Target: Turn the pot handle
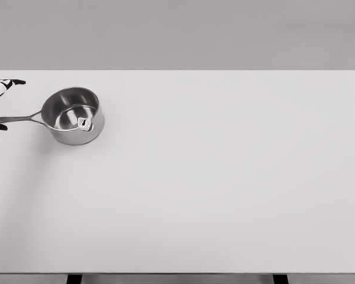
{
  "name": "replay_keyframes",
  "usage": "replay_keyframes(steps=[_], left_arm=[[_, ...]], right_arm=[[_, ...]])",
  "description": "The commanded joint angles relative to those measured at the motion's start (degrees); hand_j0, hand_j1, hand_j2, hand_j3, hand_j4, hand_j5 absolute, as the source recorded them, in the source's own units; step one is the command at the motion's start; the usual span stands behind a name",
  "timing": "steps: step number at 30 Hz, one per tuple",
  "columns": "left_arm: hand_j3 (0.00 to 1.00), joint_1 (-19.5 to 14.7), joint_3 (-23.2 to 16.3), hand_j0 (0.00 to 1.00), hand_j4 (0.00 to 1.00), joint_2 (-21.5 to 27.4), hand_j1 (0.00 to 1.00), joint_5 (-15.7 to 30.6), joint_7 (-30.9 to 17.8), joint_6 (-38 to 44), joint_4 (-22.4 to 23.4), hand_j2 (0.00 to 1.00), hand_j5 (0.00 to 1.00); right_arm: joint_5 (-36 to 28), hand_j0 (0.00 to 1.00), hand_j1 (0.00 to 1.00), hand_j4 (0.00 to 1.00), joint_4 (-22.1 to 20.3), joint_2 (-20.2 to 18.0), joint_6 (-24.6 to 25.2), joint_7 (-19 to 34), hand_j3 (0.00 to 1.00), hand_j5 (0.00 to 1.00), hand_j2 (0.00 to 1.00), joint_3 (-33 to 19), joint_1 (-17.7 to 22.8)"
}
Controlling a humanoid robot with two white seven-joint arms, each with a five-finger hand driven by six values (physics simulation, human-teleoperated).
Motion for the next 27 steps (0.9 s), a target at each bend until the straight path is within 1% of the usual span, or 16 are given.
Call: replay_keyframes(steps=[1,2,8,9,11,19,21,24,25,26,27], left_arm=[[1.00,0.00,0.01,1.00,1.00,-0.46,1.00,-0.35,0.02,-0.02,0.42,1.00,1.00],[1.00,-0.53,0.01,1.00,1.00,-0.55,1.00,-0.44,0.02,-0.02,0.77,1.00,1.00],[1.00,-0.79,0.01,1.00,1.00,-1.43,1.00,-0.70,0.02,-0.02,1.04,1.00,1.00],[1.00,-1.49,-0.07,1.00,1.00,-1.95,1.00,-0.70,0.02,-0.02,2.09,1.00,1.00],[1.00,-1.67,-0.16,1.00,1.00,-2.22,1.00,-0.70,0.02,-0.02,2.71,1.00,1.00],[1.00,-2.20,-0.16,1.00,1.00,-2.22,1.00,-0.53,0.02,-1.16,2.62,1.00,1.00],[1.00,-2.72,0.10,1.00,1.00,-1.61,1.00,-0.09,0.02,-5.37,2.27,1.00,1.00],[1.00,-3.43,0.19,1.00,1.00,0.32,1.00,1.14,0.20,-17.50,1.57,1.00,1.00],[1.00,-3.52,0.28,1.00,1.00,1.29,1.00,1.32,0.20,-24.17,1.04,1.00,1.00],[1.00,-4.30,0.28,1.00,1.00,1.91,1.00,1.41,0.20,-31.64,0.51,1.00,1.00],[1.00,-4.66,0.28,1.00,1.00,2.70,1.00,1.50,0.20,-36.87,0.51,1.00,1.00]], right_arm=[[0.04,1.00,1.00,1.00,0.01,0.00,0.03,0.00,1.00,1.00,1.00,0.02,0.00],[0.04,1.00,1.00,1.00,0.01,0.00,0.03,0.00,1.00,1.00,1.00,0.02,0.00],[0.04,1.00,1.00,1.00,0.01,0.00,0.03,0.00,1.00,1.00,1.00,0.02,0.00],[0.04,1.00,1.00,1.00,0.01,0.00,0.03,0.00,1.00,1.00,1.00,0.02,0.00],[0.04,1.00,1.00,1.00,0.01,0.00,0.03,0.00,1.00,1.00,1.00,0.02,0.00],[0.04,1.00,1.00,1.00,0.01,0.00,-0.06,0.00,1.00,1.00,1.00,0.02,0.00],[0.04,1.00,1.00,1.00,0.01,0.00,0.03,0.00,1.00,1.00,1.00,0.02,0.00],[-0.05,1.00,1.00,1.00,0.01,0.00,0.03,0.00,1.00,1.00,1.00,0.02,0.00],[0.04,1.00,1.00,1.00,0.01,0.00,0.03,0.00,1.00,1.00,1.00,0.02,0.00],[-0.05,1.00,1.00,1.00,0.01,0.00,-0.06,0.00,1.00,1.00,1.00,0.02,0.00],[-0.05,1.00,1.00,1.00,0.01,0.00,-0.06,0.00,1.00,1.00,1.00,0.02,0.00]])
